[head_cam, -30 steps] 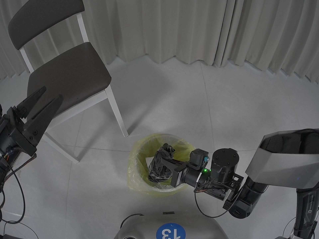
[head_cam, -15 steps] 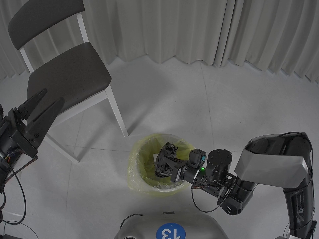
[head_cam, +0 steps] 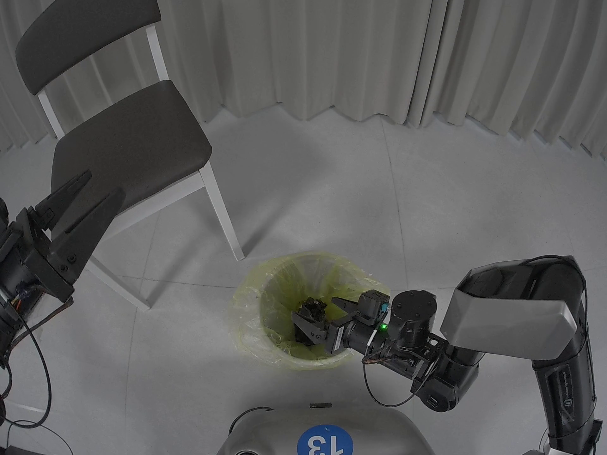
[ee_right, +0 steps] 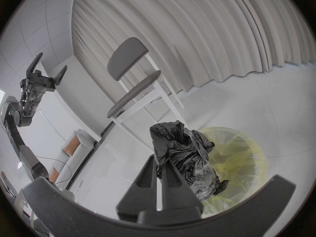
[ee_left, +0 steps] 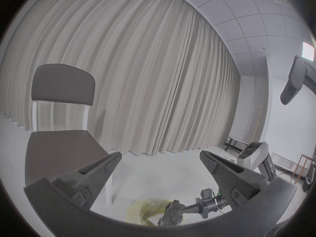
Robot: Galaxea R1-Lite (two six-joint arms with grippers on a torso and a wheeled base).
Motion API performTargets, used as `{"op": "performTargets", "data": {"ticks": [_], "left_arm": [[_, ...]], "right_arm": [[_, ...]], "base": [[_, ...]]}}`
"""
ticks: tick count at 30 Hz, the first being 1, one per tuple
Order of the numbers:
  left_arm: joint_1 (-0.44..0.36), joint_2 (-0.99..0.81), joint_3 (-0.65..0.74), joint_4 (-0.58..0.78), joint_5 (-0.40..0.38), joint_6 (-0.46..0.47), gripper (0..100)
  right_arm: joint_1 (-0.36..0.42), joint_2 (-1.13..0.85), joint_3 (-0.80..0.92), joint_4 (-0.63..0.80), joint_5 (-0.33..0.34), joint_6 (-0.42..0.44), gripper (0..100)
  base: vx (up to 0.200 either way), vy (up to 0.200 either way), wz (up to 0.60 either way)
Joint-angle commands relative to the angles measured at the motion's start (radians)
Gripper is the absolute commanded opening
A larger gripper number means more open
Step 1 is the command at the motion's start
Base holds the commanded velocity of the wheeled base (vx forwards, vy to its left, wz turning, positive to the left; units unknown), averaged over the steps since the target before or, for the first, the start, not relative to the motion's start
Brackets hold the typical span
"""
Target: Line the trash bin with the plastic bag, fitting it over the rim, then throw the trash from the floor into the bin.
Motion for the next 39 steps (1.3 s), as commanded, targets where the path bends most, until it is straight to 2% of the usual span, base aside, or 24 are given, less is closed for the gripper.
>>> {"op": "performTargets", "data": {"ticks": [1,10,15,19,26,36,39], "left_arm": [[-0.001,0.002,0.0,0.0,-0.001,0.0,100],[-0.001,0.014,0.003,0.0,-0.001,0.0,100],[0.003,0.04,-0.001,0.006,0.009,0.001,100],[-0.001,0.046,-0.014,0.017,0.058,-0.002,100],[-0.001,0.057,-0.011,0.017,0.062,-0.002,100],[-0.005,0.071,-0.004,0.009,0.061,-0.002,100],[-0.005,0.072,-0.003,0.006,0.061,-0.003,100]], "right_arm": [[0.002,0.002,0.002,-0.001,0.001,0.0,100],[0.001,-0.002,0.005,-0.001,-0.001,-0.003,100],[-0.061,-0.073,0.019,0.043,0.001,-0.028,100],[-0.144,-0.157,0.008,0.196,0.001,-0.066,100],[-0.25,-0.239,-0.053,0.494,-0.001,-0.097,100],[-0.329,-0.119,-0.175,0.577,0.008,-0.08,100],[-0.349,-0.102,-0.199,0.609,0.03,-0.035,100]], "base": [[0.0,0.0,0.0],[0.0,0.0,0.0],[0.0,0.0,0.0],[0.0,0.0,0.0],[0.0,0.0,0.0],[0.0,0.0,0.0],[0.0,0.0,0.0]]}}
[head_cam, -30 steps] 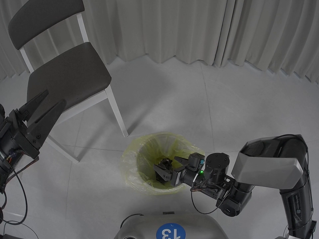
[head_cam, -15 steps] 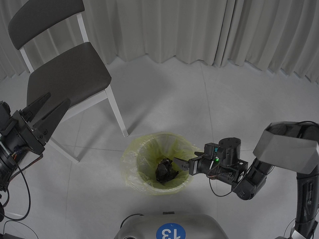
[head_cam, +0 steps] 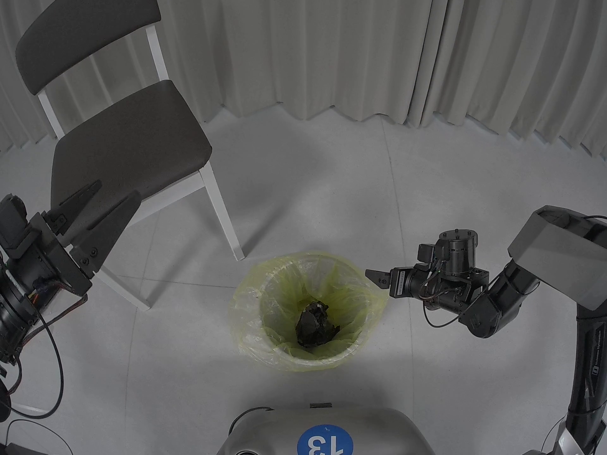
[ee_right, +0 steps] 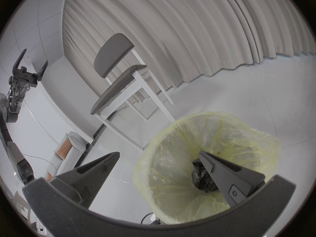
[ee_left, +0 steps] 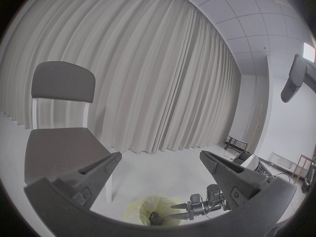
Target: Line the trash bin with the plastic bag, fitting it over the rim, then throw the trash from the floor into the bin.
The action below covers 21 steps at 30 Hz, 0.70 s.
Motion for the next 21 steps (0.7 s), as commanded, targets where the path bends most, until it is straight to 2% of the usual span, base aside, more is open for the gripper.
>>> {"op": "performTargets", "data": {"ticks": [1,5,11,16,21], "left_arm": [[-0.001,0.011,0.002,-0.003,0.0,-0.001,100],[-0.002,0.011,0.004,-0.003,-0.003,-0.001,100],[-0.004,0.014,0.005,-0.006,-0.003,-0.001,100],[-0.002,0.016,0.005,-0.008,-0.003,-0.003,100],[-0.004,0.016,0.005,-0.008,-0.004,-0.003,100]], "right_arm": [[-0.032,0.048,-0.043,0.039,0.032,0.055,100],[-0.052,0.048,-0.062,0.102,0.129,0.142,100],[-0.069,0.09,-0.086,0.096,0.155,0.171,100],[-0.069,0.099,-0.086,0.081,0.233,0.271,100],[-0.067,0.101,-0.085,0.065,0.247,0.292,100]], "base": [[0.0,0.0,0.0],[0.0,0.0,0.0],[0.0,0.0,0.0],[0.0,0.0,0.0],[0.0,0.0,0.0]]}}
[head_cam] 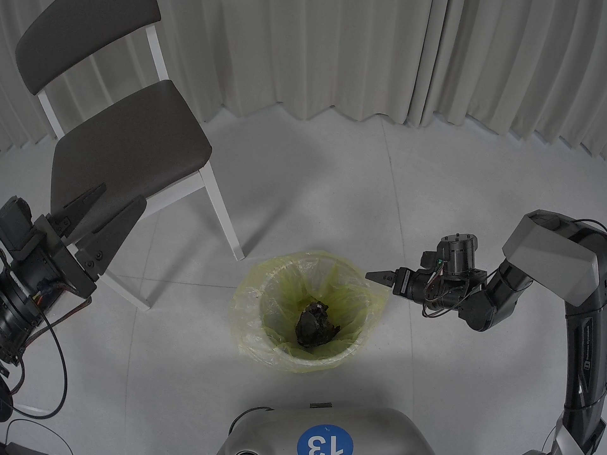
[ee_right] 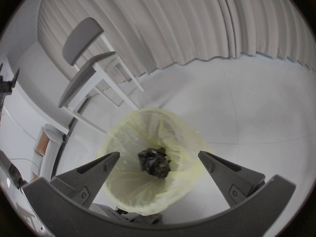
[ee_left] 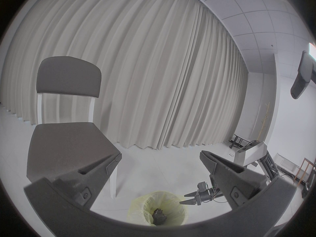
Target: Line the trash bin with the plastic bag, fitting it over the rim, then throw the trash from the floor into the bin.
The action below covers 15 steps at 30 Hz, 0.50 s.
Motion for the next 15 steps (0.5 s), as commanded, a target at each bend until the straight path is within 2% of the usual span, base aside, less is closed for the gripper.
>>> {"op": "performTargets", "data": {"ticks": [1,7,8,15], "left_arm": [[0.0,0.001,-0.001,-0.001,-0.001,-0.001,100],[0.0,-0.001,-0.001,-0.002,-0.001,-0.001,100],[0.0,-0.001,-0.001,-0.002,-0.001,-0.001,100],[0.0,-0.001,-0.001,-0.002,-0.001,-0.001,100]], "right_arm": [[0.002,0.008,0.003,-0.003,0.004,0.002,100],[0.005,0.008,0.011,-0.007,0.017,0.006,100],[0.007,0.008,0.013,-0.01,0.017,0.008,0],[0.013,0.009,0.02,-0.02,0.017,0.006,0]], "base": [[0.0,0.0,0.0],[0.0,0.0,0.0],[0.0,0.0,0.0],[0.0,0.0,0.0]]}}
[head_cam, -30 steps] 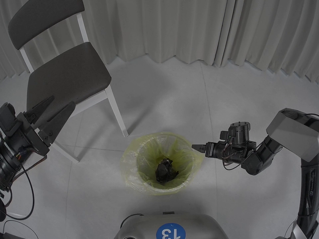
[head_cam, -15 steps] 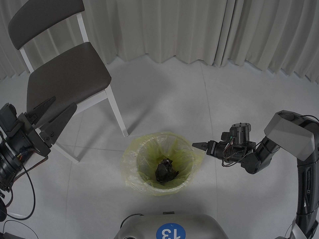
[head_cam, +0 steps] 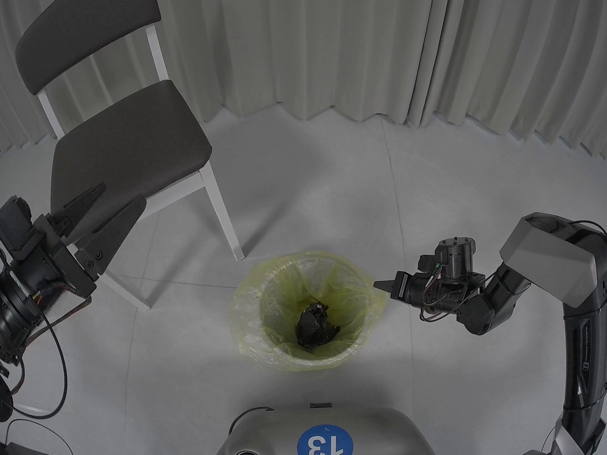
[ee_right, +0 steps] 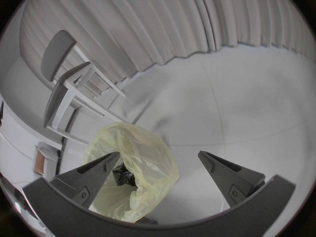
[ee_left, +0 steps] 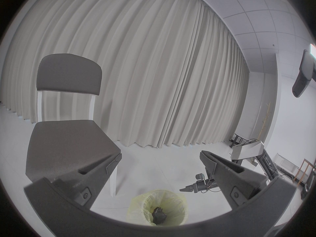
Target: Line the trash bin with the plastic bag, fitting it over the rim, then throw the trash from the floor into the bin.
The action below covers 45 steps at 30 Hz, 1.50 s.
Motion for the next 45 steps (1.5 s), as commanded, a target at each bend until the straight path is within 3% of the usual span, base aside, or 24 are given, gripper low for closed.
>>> {"op": "performTargets", "data": {"ticks": [1,12,14,21,24,26,32,45], "left_arm": [[0.0,-0.001,0.0,0.0,0.0,0.0,100],[0.0,-0.001,0.0,0.0,0.0,0.0,100],[0.0,-0.001,0.001,0.0,0.0,0.0,100],[-0.001,0.002,0.003,0.0,0.0,0.0,100],[-0.003,0.016,0.004,0.0,0.0,0.0,100],[-0.003,0.016,0.006,0.0,0.0,0.0,100],[-0.011,0.027,0.009,-0.002,0.0,0.0,100],[-0.011,0.033,0.01,-0.003,0.0,0.0,100]], "right_arm": [[0.004,0.002,0.006,0.0,0.0,-0.001,0],[-0.008,0.018,-0.001,0.011,-0.001,-0.037,0],[-0.019,0.048,-0.004,0.011,-0.006,-0.119,0],[-0.006,0.069,-0.006,0.011,-0.015,-0.192,0],[0.0,0.109,-0.029,0.02,-0.018,-0.301,0],[0.0,0.112,-0.032,0.02,-0.02,-0.307,0],[0.029,0.161,-0.162,0.147,-0.075,-0.406,0],[0.035,0.215,-0.314,0.265,-0.087,-0.423,0]], "base": [[0.0,0.0,0.0],[0.0,0.0,0.0],[0.0,0.0,0.0],[0.0,0.0,0.0],[0.0,0.0,0.0],[0.0,0.0,0.0],[0.0,0.0,0.0],[0.0,0.0,0.0]]}}
